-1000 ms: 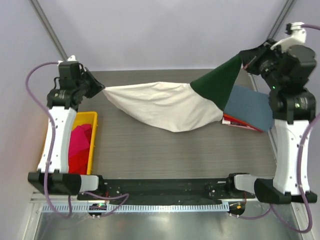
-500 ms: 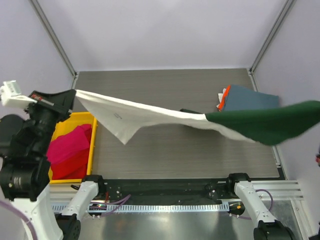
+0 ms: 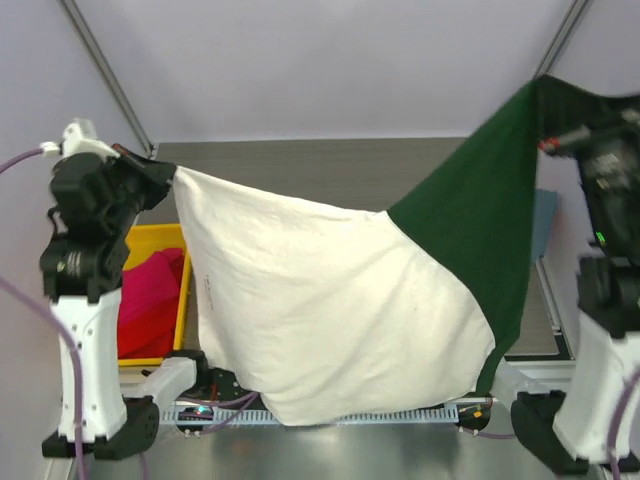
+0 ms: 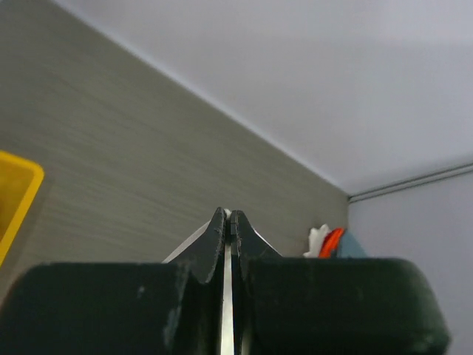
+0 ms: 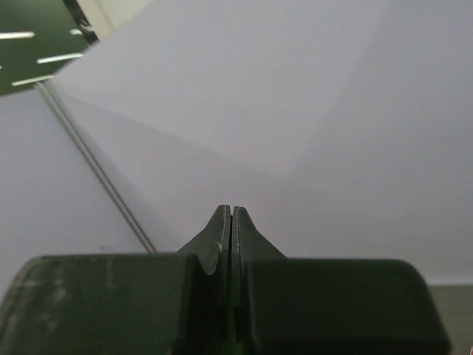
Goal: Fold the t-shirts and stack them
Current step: Flatten the tshirt out
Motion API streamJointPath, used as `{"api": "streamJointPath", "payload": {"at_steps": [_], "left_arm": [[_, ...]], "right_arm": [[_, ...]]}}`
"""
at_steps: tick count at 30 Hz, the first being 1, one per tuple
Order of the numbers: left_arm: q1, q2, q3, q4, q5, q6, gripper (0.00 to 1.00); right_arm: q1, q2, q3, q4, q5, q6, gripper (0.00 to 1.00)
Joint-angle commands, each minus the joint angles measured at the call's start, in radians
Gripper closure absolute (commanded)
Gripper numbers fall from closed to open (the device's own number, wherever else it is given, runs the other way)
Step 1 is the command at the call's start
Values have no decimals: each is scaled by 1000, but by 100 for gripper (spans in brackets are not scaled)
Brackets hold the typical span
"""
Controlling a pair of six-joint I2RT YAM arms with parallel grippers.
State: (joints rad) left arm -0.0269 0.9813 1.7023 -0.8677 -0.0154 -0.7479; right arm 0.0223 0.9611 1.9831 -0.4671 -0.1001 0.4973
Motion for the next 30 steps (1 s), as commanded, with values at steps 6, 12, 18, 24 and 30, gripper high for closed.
{"api": "streamJointPath", "payload": {"at_steps": [6, 12, 18, 24, 30], "left_arm": [[13, 339, 20, 47, 123, 16, 100], [161, 676, 456, 73, 328, -79, 100], [272, 873, 784, 275, 488, -295, 100], [292, 738, 449, 648, 502, -433, 100], [289, 651, 129, 667, 551, -348, 100]], "right_arm": [[-4, 376, -109, 65, -187, 162, 99], [-5, 686, 298, 58, -211, 201, 99], [-174, 914, 729, 229, -325, 449, 99], [-254, 769, 416, 576, -440, 577, 99], [-255, 547, -130, 682, -533, 578, 99]]}}
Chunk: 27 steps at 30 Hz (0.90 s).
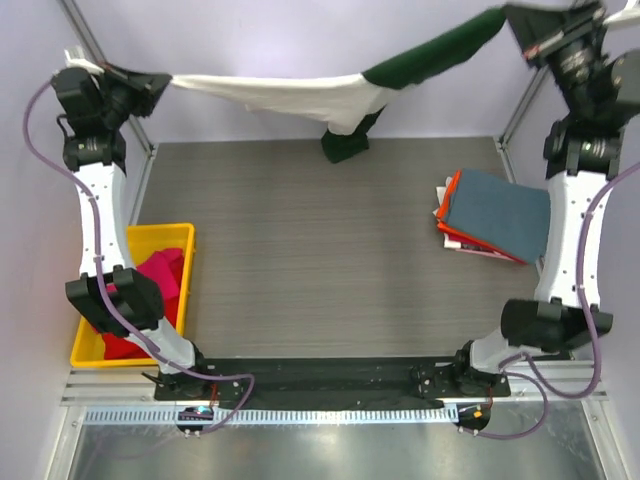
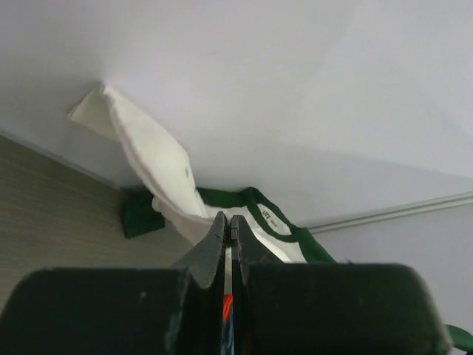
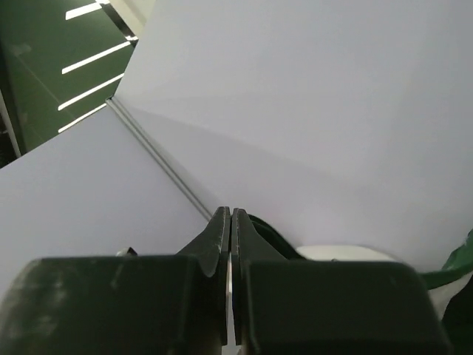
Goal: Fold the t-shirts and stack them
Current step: Flatten the tshirt out, then fold the tshirt
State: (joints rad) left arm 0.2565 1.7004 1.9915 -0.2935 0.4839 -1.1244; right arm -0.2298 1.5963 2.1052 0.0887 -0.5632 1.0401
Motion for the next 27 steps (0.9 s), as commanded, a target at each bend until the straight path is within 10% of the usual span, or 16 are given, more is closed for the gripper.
{"api": "streamJointPath", "payload": {"at_steps": [1, 8, 15, 27], "left_arm": [[6, -88, -224, 106, 44, 46, 100], [-3, -301, -793, 103, -45, 184, 100], [-3, -491, -1124, 57, -110, 189, 100], [-2, -801, -1433, -120, -205, 157, 100]], "right_arm": [[-3, -134, -355, 159, -66, 34, 99], [-6, -494, -991, 129, -46, -54, 99], [-6, -700, -1293, -125, -4, -193, 99], [12, -1151, -1470, -569, 2, -342, 99]]}}
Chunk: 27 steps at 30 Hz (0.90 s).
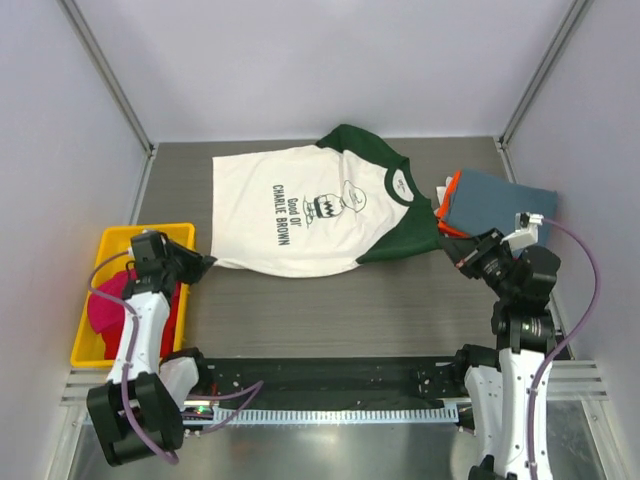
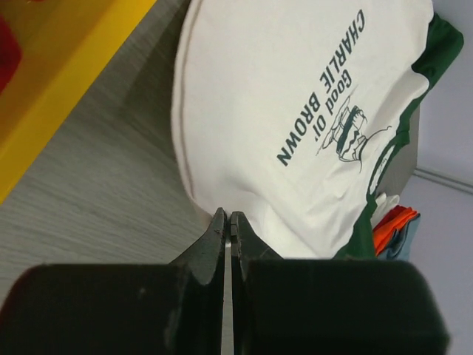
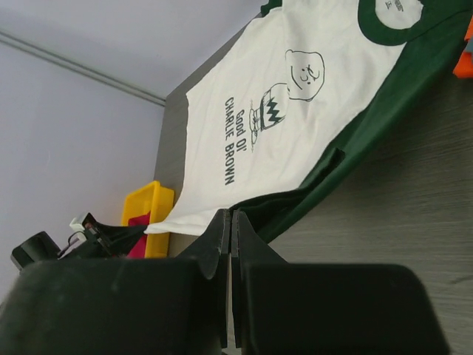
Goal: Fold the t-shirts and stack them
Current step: Fold the tshirt
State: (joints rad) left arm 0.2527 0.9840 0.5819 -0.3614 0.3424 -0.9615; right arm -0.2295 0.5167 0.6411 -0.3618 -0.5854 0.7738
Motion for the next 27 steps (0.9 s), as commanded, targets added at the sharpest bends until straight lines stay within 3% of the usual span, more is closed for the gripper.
{"api": "streamJointPath", "payload": {"at_steps": [1, 7, 11, 18, 27], "left_arm": [[2, -105, -34, -79, -75, -11, 100], [5, -232, -85, -149, -158, -39, 100], [6, -228, -88, -142, -175, -54, 100], [7, -145, -73, -61, -198, -75, 100], [7, -82, -33, 26, -161, 13, 100]], "right_arm": [[13, -89, -15, -135, 28, -82, 99], [15, -110, -23, -152, 76, -117, 99], [15, -49, 49, -141, 143, -146, 99], [13, 158, 155, -66, 191, -159, 99], [58, 434, 288, 32, 199, -165, 99]]}}
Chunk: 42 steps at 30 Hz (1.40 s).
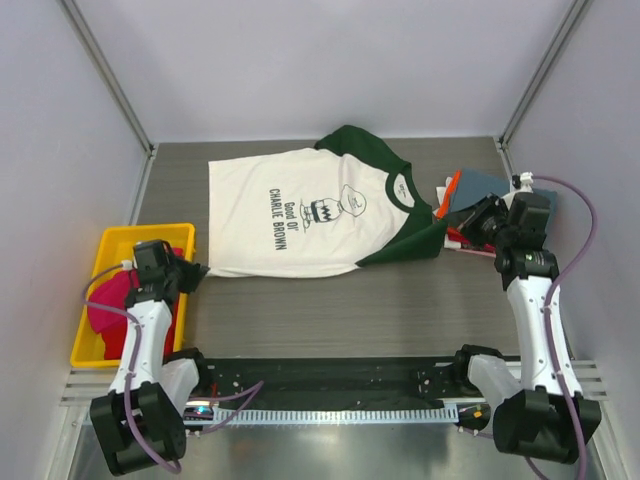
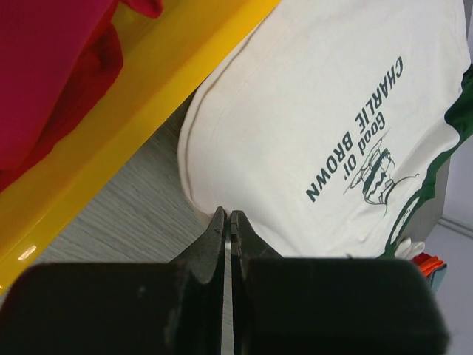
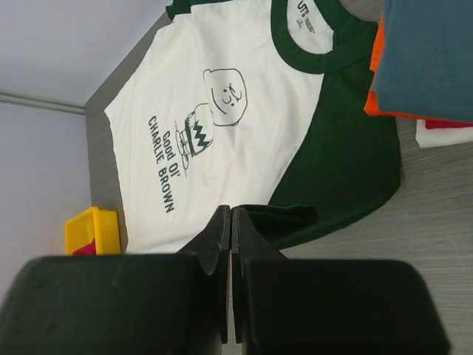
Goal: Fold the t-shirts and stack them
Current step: Fold the tshirt
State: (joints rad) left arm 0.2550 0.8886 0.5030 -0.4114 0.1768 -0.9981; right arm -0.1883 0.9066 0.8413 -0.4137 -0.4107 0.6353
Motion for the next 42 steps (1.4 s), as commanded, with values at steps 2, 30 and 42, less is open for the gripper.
{"api": "streamJointPath", "payload": {"at_steps": [2, 30, 42], "left_arm": [[6, 39, 69, 77, -5, 62, 100], [-28, 415, 287, 220, -31, 56, 100], [-53, 446, 348, 218, -95, 27, 100]], "right_arm": [[23, 87, 117, 95, 26, -39, 99], [93, 640, 574, 79, -2, -83, 99], [101, 772, 726, 61, -2, -80, 99]]}}
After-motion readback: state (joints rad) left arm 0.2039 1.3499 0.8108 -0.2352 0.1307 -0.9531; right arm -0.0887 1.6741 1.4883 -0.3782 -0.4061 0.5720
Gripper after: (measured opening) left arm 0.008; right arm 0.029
